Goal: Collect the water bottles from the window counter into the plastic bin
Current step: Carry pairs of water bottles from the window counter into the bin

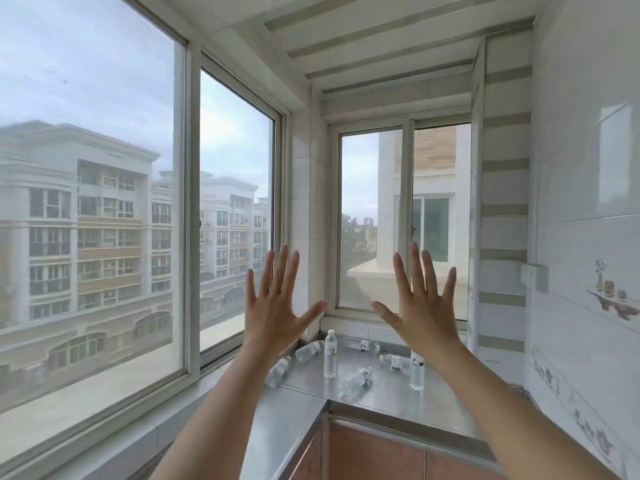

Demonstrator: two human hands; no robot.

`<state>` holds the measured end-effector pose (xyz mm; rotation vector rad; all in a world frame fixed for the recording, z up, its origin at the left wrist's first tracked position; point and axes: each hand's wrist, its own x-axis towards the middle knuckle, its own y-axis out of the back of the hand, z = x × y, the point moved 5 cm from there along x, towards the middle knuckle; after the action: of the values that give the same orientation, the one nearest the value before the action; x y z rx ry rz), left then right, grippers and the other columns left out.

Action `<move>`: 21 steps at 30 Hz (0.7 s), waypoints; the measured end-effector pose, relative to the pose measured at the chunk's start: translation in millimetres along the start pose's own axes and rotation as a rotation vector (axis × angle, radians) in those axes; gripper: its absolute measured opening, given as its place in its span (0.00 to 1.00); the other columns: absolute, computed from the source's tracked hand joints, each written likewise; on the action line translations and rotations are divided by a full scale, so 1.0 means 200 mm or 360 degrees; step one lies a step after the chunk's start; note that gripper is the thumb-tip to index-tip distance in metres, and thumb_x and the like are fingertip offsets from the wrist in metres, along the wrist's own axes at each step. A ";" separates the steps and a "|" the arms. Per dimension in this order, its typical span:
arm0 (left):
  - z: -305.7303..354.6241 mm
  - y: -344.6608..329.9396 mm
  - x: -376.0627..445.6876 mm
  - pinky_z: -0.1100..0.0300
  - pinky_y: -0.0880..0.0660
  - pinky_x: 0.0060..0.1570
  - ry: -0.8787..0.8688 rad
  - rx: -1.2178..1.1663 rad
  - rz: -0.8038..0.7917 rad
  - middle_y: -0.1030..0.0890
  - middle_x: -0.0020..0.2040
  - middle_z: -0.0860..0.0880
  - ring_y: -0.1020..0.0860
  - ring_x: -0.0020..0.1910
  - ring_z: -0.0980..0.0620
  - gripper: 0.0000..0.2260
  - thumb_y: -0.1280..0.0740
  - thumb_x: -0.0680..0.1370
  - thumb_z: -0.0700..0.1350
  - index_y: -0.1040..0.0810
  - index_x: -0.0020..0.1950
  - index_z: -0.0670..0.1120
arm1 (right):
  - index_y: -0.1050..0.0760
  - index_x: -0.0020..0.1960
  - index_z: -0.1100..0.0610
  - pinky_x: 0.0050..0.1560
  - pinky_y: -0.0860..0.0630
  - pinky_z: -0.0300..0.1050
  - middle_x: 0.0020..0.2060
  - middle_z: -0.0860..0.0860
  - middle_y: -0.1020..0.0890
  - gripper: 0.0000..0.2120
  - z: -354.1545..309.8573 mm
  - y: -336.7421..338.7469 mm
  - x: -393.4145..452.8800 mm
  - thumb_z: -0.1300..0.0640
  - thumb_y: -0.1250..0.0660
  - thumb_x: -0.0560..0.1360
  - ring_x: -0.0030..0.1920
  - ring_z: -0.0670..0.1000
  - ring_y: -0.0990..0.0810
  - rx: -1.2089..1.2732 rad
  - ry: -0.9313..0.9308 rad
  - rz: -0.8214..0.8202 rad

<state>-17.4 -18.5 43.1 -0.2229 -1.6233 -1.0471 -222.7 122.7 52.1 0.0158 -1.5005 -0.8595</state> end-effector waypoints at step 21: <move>0.21 -1.08 -0.15 0.47 0.46 0.76 0.0094 -0.0224 -0.0497 0.49 0.81 0.54 0.49 0.79 0.52 0.42 0.40 0.72 0.70 0.53 0.80 0.56 | 0.50 0.78 0.51 0.71 0.46 0.64 0.78 0.55 0.47 0.38 0.30 -0.94 -0.16 0.35 0.44 0.75 0.77 0.57 0.45 0.0131 0.0088 -0.0480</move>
<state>-173.5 -104.1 -90.5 -0.0303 -1.5636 -1.3951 -360.6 32.9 -62.5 0.3313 -1.5023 -1.0277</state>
